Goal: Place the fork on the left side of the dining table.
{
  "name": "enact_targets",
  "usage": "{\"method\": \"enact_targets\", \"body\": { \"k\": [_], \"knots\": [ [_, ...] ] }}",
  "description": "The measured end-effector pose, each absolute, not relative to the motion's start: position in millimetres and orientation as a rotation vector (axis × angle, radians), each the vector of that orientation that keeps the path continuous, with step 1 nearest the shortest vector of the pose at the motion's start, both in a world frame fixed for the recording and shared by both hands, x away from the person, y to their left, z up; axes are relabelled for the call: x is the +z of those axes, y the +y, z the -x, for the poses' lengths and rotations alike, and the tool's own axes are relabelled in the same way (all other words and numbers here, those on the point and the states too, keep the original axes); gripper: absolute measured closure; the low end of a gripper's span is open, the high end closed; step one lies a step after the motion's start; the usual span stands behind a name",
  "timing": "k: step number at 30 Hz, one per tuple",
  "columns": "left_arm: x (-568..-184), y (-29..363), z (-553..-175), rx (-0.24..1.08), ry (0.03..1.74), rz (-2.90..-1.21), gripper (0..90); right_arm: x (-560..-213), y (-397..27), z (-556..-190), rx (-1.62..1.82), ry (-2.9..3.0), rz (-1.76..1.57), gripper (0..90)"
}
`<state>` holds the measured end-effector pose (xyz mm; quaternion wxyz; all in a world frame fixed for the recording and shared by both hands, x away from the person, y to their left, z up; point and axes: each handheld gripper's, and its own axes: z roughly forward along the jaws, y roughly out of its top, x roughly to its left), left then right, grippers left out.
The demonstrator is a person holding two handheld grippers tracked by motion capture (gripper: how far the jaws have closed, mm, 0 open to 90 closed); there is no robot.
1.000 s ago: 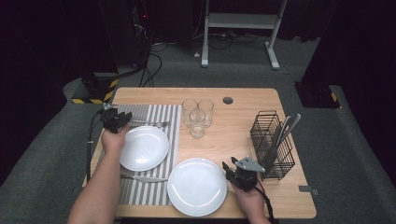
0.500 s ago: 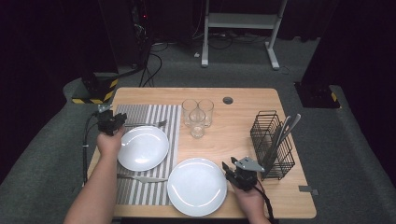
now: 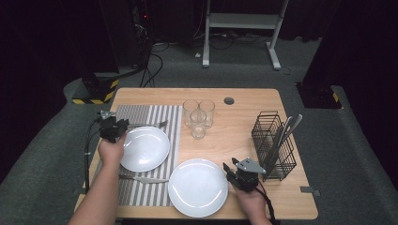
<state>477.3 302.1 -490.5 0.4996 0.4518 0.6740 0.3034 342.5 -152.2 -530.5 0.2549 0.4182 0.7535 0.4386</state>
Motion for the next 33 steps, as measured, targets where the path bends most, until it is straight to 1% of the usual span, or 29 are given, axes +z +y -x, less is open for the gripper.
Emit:
{"method": "enact_targets", "body": {
  "k": [5, 18, 33],
  "knots": [
    [-488, 293, -469, 0.746, 1.622, -1.142, 72.6, -530, -152, -342, 1.192, 2.049, -1.127, 55.6],
    [-472, 277, -447, 0.746, 1.59, -1.16, 71.7, -530, -152, -342, 1.196, 2.044, -1.134, 55.5],
    [-486, 272, -419, 0.705, 1.592, -1.169, 68.2, -530, -153, -342, 1.2, 2.041, -1.139, 55.5]
  ]
}}
